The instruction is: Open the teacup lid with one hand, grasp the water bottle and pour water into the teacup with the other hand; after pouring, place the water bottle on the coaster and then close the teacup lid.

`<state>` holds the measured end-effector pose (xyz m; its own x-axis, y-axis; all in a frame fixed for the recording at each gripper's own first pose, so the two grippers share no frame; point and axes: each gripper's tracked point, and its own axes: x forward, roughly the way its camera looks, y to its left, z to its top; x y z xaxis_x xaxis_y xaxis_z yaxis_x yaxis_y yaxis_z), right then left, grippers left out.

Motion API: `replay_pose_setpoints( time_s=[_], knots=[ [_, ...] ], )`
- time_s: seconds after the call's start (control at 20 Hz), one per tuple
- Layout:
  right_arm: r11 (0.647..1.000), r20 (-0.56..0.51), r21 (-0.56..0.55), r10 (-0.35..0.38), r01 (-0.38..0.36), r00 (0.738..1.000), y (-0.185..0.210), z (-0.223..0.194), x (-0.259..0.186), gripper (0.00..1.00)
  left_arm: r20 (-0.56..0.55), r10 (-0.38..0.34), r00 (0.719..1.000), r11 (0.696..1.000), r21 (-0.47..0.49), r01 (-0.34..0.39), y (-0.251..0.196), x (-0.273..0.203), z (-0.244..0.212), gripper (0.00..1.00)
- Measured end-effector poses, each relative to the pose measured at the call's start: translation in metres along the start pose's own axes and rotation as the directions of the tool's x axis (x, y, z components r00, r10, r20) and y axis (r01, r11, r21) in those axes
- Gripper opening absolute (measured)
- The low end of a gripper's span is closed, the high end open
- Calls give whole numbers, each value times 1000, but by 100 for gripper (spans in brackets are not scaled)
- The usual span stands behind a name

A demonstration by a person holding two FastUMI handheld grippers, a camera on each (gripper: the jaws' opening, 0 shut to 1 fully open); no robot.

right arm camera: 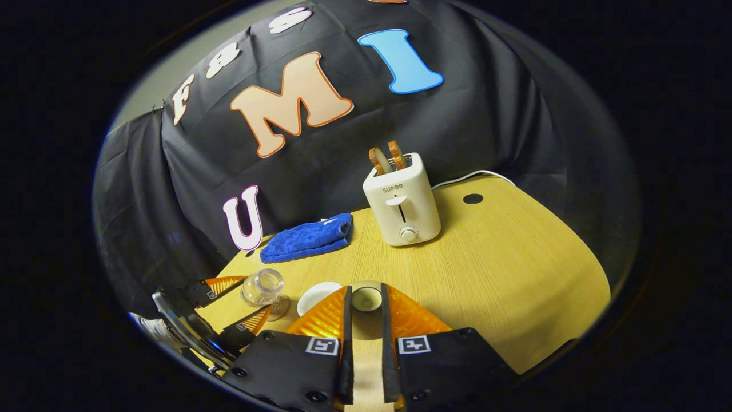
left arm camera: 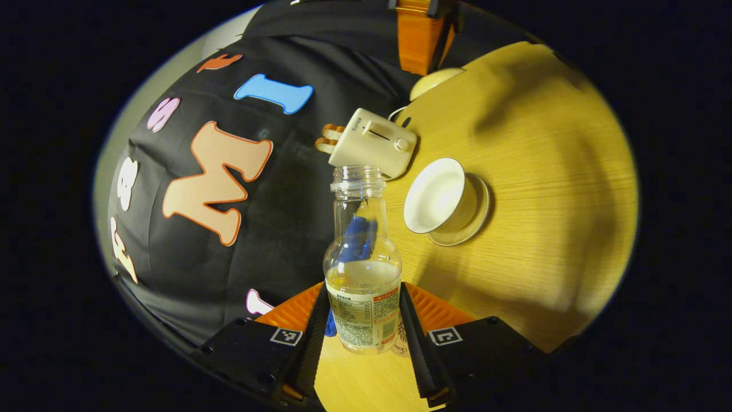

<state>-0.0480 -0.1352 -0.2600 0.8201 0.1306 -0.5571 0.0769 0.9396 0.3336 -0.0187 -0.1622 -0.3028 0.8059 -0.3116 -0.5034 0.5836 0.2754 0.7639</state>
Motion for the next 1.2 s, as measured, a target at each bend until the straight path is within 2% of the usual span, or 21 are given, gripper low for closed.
replay_pose_setpoints(
  time_s=[0.05,0.15,0.2,0.35,0.4,0.5,0.55,0.75,0.8,0.85,0.95,1.2],
  knots=[
    [1000,1,7,-1,1,1000,-2,0,0,27,-8,-19,1000,999,35,19,-3,-2,0,65],
    [1000,2,17,-8,7,1000,-5,-3,0,23,-44,-52,998,992,110,57,-7,-1,-5,64],
    [1000,8,18,-10,10,1000,-7,-3,-2,20,-55,-63,996,989,133,70,-8,1,-5,65],
    [1000,19,19,-15,14,1000,-9,-3,-3,20,-94,-84,992,977,188,101,-7,4,-10,65],
    [1000,20,21,-14,14,1000,-9,-5,-4,23,-115,-91,989,971,210,114,-7,4,-12,65],
    [999,20,30,-16,16,1000,-11,-7,-5,23,-121,-105,987,962,241,132,-6,3,-11,65],
    [999,21,36,-21,21,1000,-13,-8,-5,20,-121,-108,987,957,256,136,-6,3,-10,65],
    [998,23,57,-28,26,999,-16,-11,-5,20,-163,-120,979,921,349,171,-1,4,-12,65],
    [998,22,61,-27,25,999,-16,-12,-7,27,-175,-125,977,911,370,182,-1,5,-13,65],
    [998,22,65,-27,25,999,-17,-12,-9,20,-193,-124,973,902,388,191,2,7,-16,65],
    [997,31,66,-29,27,999,-19,-14,-10,27,-213,-133,968,889,407,212,3,10,-20,65],
    [996,35,88,-36,33,999,-26,-16,-13,23,-247,-141,959,859,450,243,7,10,-20,65]
  ],
)
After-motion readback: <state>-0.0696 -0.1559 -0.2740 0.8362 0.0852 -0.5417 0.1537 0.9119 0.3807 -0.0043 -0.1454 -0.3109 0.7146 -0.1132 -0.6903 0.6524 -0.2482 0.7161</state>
